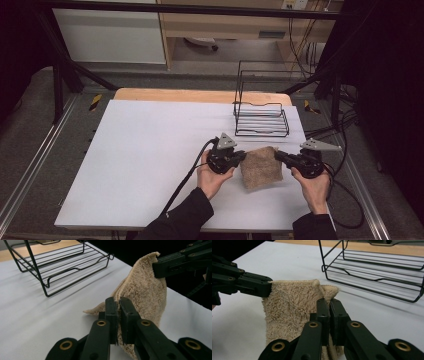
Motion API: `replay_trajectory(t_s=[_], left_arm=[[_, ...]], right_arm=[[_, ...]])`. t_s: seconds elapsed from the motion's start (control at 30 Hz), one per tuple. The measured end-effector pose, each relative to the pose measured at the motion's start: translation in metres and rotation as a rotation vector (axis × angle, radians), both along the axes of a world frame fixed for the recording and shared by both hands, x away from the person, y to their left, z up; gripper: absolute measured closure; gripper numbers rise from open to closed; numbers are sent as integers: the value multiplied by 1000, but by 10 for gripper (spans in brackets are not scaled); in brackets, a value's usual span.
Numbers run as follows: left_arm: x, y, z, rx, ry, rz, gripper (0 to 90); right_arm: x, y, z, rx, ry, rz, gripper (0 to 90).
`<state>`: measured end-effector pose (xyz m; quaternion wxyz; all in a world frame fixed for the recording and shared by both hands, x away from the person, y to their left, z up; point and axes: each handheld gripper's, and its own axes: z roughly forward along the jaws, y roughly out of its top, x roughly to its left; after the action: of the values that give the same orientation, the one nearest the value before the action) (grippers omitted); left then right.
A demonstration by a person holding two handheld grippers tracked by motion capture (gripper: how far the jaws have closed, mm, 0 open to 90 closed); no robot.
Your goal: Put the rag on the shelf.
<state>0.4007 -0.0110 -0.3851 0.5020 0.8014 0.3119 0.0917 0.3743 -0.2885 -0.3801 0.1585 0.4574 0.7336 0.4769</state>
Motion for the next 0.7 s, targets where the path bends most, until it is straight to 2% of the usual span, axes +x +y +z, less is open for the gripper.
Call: replay_trajectory(t_s=[0.7], left_arm=[[4, 3, 47, 17, -98, -19, 856]], right_arm=[[-11, 3, 24, 45, -158, -36, 871]])
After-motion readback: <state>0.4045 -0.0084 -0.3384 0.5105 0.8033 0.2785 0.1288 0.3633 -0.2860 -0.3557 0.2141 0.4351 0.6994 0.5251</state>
